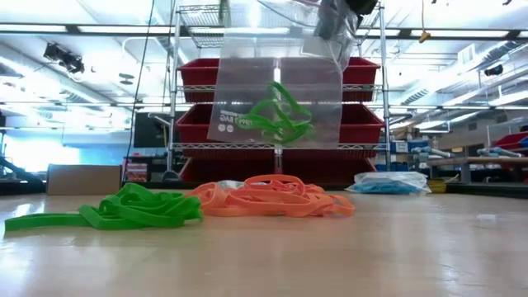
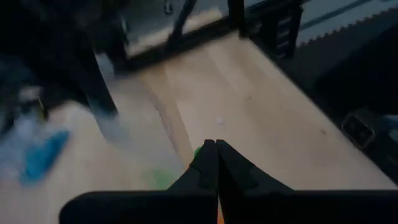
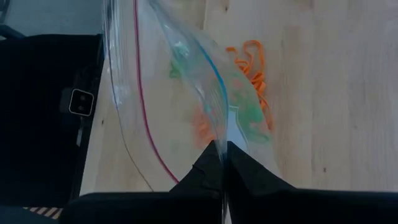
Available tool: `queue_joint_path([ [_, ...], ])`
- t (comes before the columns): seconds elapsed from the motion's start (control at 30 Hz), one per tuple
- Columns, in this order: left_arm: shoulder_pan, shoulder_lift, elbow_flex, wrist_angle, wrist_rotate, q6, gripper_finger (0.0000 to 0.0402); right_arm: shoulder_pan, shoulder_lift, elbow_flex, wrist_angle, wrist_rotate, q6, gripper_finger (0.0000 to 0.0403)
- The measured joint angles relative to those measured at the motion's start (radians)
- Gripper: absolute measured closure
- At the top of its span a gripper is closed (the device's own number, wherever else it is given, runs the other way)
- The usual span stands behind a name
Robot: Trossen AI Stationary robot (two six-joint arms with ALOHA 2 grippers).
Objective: Sort rubber bands
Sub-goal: Put the green rubber band into the transparent zip bag
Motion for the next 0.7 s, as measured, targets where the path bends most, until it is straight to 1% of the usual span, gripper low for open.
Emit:
queue_joint_path([
  [0.1,0.011,0.007,0.035,-0.013,0.001,0.044,0.0401,0.000,0.000,0.000,0.003,0.002,0.000,0.0403],
  [0.3,0.042,0.008,0.076,-0.001,0.020,0.086,0.0401,-0.002,0.000,0.000,0.004,0.006,-0.001,0.0403],
  [0.57,0.085,0.016,0.081,0.100,0.097,0.128,0.0401,-0.016,0.000,0.000,0.010,0.006,-0.001,0.0403],
  [0.7,0.098,0.037,0.081,0.130,0.104,0.130,0.0401,-0.019,-0.001,0.000,0.017,0.006,0.000,0.0403],
])
